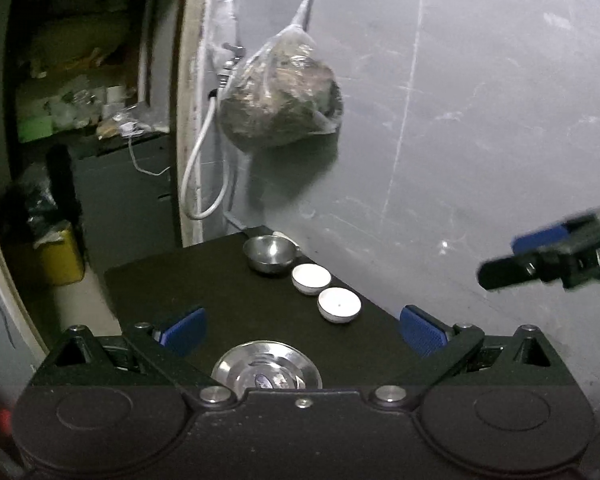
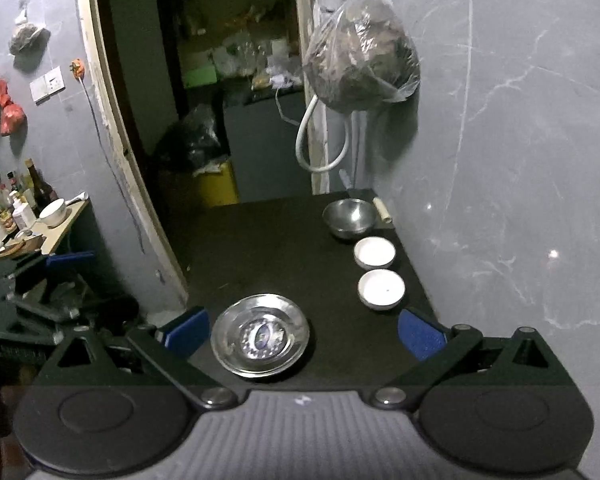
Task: Organize plates and bowls
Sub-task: 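Move both tools to the small steel bowl beside the white bowls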
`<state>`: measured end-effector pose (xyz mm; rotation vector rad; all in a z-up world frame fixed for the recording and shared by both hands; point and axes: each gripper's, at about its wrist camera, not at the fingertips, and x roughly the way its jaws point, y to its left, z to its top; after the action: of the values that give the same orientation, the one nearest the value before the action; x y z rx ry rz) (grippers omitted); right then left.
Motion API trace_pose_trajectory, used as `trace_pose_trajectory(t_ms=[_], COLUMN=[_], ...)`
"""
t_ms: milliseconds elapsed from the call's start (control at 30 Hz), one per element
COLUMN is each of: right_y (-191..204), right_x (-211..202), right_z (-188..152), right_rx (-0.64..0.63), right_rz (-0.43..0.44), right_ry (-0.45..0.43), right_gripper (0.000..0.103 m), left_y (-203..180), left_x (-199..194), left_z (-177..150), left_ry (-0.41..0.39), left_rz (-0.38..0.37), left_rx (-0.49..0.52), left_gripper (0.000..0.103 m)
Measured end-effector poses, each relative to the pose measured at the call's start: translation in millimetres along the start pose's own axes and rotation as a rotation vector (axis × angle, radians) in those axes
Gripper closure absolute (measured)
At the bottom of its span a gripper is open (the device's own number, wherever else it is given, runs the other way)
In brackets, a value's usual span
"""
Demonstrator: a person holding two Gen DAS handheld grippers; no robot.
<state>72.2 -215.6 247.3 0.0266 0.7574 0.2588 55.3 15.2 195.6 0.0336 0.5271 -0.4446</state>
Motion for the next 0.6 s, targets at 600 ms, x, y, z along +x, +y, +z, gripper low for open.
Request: trace_pose_trajectory(t_ms=[600], right_y=[-75.9], right_x=[153.0], right_z=[124.5], right_rx=[-0.027], right_rz=[0.017], right_ry=[0.018], right_gripper=[0.000], left_y=[47.4], left_x=[168.1], left_z=[81.2], left_ry=[0.104], left_rz=[0.181], left_rx=[-0.087], left_gripper=[0.001])
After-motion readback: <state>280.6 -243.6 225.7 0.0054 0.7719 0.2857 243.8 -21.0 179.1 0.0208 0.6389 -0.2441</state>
